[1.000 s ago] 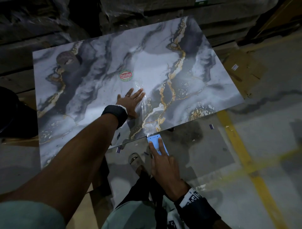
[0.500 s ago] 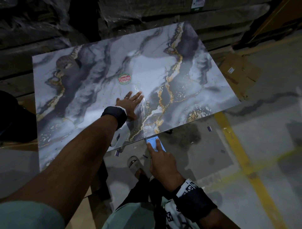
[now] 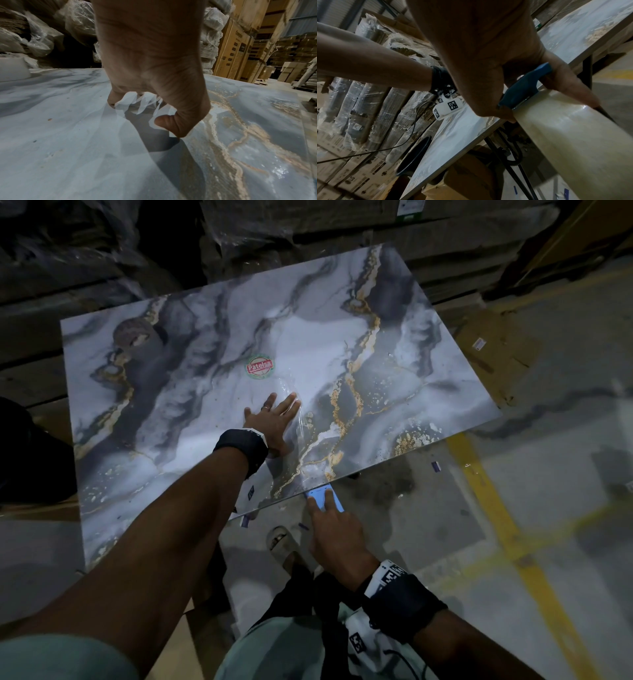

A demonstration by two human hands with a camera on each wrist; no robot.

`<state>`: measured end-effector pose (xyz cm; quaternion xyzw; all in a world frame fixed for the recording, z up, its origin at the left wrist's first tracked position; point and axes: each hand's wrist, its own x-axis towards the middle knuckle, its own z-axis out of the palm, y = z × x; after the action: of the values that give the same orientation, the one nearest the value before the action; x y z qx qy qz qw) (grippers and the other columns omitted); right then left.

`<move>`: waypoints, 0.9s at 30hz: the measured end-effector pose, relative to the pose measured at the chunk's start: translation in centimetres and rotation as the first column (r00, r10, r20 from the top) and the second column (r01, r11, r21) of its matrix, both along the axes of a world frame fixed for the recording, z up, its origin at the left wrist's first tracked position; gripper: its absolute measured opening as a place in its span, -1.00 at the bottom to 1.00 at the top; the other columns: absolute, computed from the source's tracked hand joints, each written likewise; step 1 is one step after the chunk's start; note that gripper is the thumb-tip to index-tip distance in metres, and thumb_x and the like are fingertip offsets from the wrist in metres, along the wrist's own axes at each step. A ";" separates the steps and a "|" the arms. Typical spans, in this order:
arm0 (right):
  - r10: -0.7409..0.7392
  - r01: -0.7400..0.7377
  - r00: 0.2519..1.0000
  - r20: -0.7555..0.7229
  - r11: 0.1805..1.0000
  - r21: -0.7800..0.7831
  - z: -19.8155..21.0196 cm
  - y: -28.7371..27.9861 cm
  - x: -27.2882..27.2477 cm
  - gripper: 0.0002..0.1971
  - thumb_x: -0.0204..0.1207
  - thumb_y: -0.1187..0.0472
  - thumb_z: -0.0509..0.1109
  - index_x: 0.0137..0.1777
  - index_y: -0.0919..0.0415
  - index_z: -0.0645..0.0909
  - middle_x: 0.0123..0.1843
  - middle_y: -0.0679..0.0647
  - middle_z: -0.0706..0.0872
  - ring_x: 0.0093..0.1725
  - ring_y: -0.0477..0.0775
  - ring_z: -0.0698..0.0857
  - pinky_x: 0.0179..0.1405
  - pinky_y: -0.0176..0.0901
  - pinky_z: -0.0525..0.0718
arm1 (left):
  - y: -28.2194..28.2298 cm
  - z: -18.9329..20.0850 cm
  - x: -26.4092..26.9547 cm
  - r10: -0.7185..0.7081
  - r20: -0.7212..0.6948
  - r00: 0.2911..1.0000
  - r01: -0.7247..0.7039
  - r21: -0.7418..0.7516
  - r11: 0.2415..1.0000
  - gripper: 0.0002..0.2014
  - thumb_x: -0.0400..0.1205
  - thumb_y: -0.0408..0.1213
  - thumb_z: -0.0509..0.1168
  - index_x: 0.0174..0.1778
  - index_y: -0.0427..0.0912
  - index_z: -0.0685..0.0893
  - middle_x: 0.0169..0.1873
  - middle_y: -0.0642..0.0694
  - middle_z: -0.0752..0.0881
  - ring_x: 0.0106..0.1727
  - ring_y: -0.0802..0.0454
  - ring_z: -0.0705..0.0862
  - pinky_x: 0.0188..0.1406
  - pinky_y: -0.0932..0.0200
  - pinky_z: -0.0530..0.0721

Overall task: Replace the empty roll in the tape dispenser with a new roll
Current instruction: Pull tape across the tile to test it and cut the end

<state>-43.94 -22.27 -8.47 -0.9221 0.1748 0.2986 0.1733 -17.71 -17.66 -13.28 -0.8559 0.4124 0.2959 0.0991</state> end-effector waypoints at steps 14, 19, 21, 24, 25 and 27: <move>0.049 -0.049 0.998 -0.045 0.999 -0.002 -0.4 -0.2 -0.1 -0.31 0.69 0.18 0.32 0.78 0.19 0.18 0.79 0.45 0.09 0.68 0.40 0.41 0.49 0.11 0.52 | 1.2 -1.8 -2.4 0.012 0.173 0.985 0.014 -0.146 0.989 0.06 0.58 0.24 0.29 0.82 -0.05 -0.22 0.81 -0.02 -0.27 0.83 -0.23 -0.09 0.59 -0.63 0.20; 0.095 -0.094 0.993 -0.065 0.995 0.014 -0.2 0.3 -0.3 -0.28 0.67 0.17 0.32 0.80 0.11 0.14 0.82 0.39 0.05 0.54 0.43 0.56 0.34 0.12 0.62 | 2.7 -2.1 -3.6 0.007 0.180 0.984 0.025 -0.175 0.984 -0.05 0.63 0.02 0.27 0.82 -0.10 -0.16 0.82 -0.12 -0.21 0.83 -0.25 -0.14 0.68 -0.56 0.08; 0.116 -0.115 0.992 -0.049 0.993 0.014 0.3 0.5 -0.3 -0.27 0.69 0.16 0.31 0.81 0.07 0.10 0.83 0.35 0.01 0.59 0.41 0.51 0.34 0.10 0.61 | 2.7 -2.0 -3.8 0.015 0.171 0.985 0.018 -0.190 0.982 -0.06 0.61 -0.02 0.31 0.82 -0.11 -0.07 0.83 -0.14 -0.13 0.83 -0.26 -0.09 0.68 -0.54 0.10; 0.123 -0.124 0.992 0.004 0.992 0.015 1.1 0.5 -0.2 -0.25 0.67 0.16 0.32 0.81 0.02 0.10 0.84 0.30 0.02 0.58 0.38 0.53 0.30 0.07 0.63 | 2.6 -1.4 -3.8 0.035 0.167 0.985 0.004 -0.228 0.974 -0.10 0.55 -0.02 0.40 0.78 -0.13 0.15 0.79 -0.22 0.08 0.78 -0.32 0.11 0.62 -0.49 0.27; 0.118 -0.118 0.993 0.020 0.993 0.020 1.5 0.3 -0.2 -0.25 0.66 0.15 0.32 0.81 0.00 0.11 0.84 0.28 0.04 0.57 0.37 0.55 0.29 0.07 0.64 | 2.5 -1.2 -3.7 0.039 0.163 0.986 0.002 -0.245 0.969 -0.12 0.53 -0.01 0.43 0.75 -0.12 0.22 0.77 -0.24 0.16 0.75 -0.33 0.19 0.59 -0.45 0.34; 0.104 -0.106 0.993 0.047 0.994 0.028 2.3 0.0 -0.1 -0.27 0.67 0.14 0.31 0.80 -0.05 0.12 0.84 0.24 0.08 0.51 0.37 0.60 0.26 0.07 0.66 | 2.5 -0.8 -3.3 0.055 0.141 0.988 -0.011 -0.295 0.956 -0.19 0.50 -0.02 0.46 0.69 -0.11 0.37 0.70 -0.27 0.30 0.66 -0.36 0.33 0.52 -0.36 0.46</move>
<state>-44.03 -22.28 -6.13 -0.9339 0.1176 0.2886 0.1751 -21.05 -15.20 -14.12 -0.8875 0.4288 0.1689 -0.0035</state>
